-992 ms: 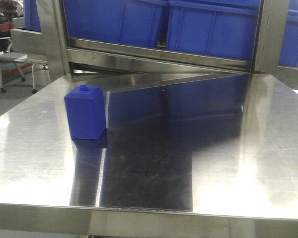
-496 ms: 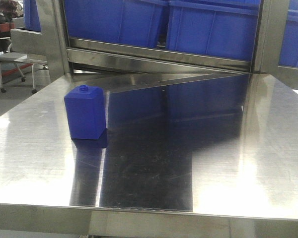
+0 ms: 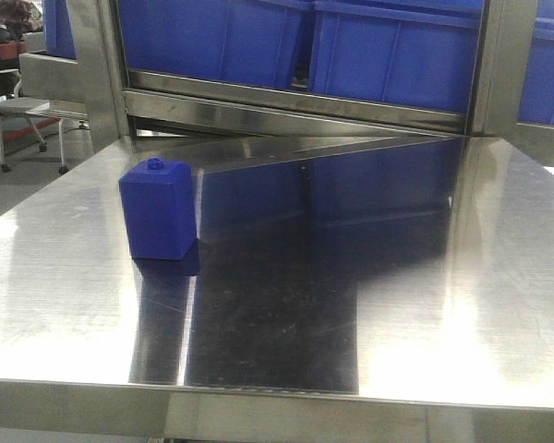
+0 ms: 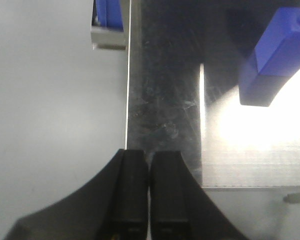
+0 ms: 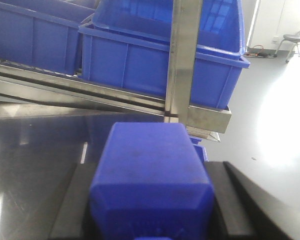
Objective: Pick and sort blue part to right shelf
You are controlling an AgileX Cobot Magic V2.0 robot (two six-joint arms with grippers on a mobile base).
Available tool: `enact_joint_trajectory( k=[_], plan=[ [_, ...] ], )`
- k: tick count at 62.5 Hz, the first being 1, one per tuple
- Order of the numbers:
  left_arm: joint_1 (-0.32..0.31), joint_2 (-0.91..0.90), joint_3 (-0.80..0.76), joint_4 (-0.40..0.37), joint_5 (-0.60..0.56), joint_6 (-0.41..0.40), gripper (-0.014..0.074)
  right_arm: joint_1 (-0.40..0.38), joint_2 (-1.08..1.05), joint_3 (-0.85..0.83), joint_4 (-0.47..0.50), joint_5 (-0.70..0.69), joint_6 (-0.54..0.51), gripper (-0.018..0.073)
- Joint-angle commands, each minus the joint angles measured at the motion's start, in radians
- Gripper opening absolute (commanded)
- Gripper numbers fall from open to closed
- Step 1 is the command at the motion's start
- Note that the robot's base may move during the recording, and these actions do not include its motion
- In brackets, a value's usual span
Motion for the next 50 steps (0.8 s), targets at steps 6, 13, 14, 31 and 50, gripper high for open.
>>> enact_joint_trajectory(
  k=[6, 13, 14, 31, 50],
  plan=[
    [-0.108, 0.151, -0.137, 0.041, -0.052, -0.112, 0.0289, -0.006, 0.006, -0.031, -0.007, -0.098, -0.008, 0.0311],
    [-0.157, 0.259, -0.217, 0.043, -0.052, -0.151, 0.0408, -0.006, 0.006, -0.031, -0.007, -0.098, -0.008, 0.0311],
    [-0.162, 0.273, -0.227, 0.044, -0.052, -0.165, 0.0435, -0.006, 0.006, -0.031, -0.007, -0.098, -0.008, 0.0311],
    [-0.205, 0.545, -0.458, 0.017, 0.061, -0.301, 0.0566, -0.006, 0.006, -0.031, -0.007, -0.098, -0.008, 0.0311],
    [-0.205, 0.770, -0.738, -0.087, 0.246, -0.293, 0.0565, -0.006, 0.006, -0.031, -0.007, -0.098, -0.008, 0.0311]
  ],
)
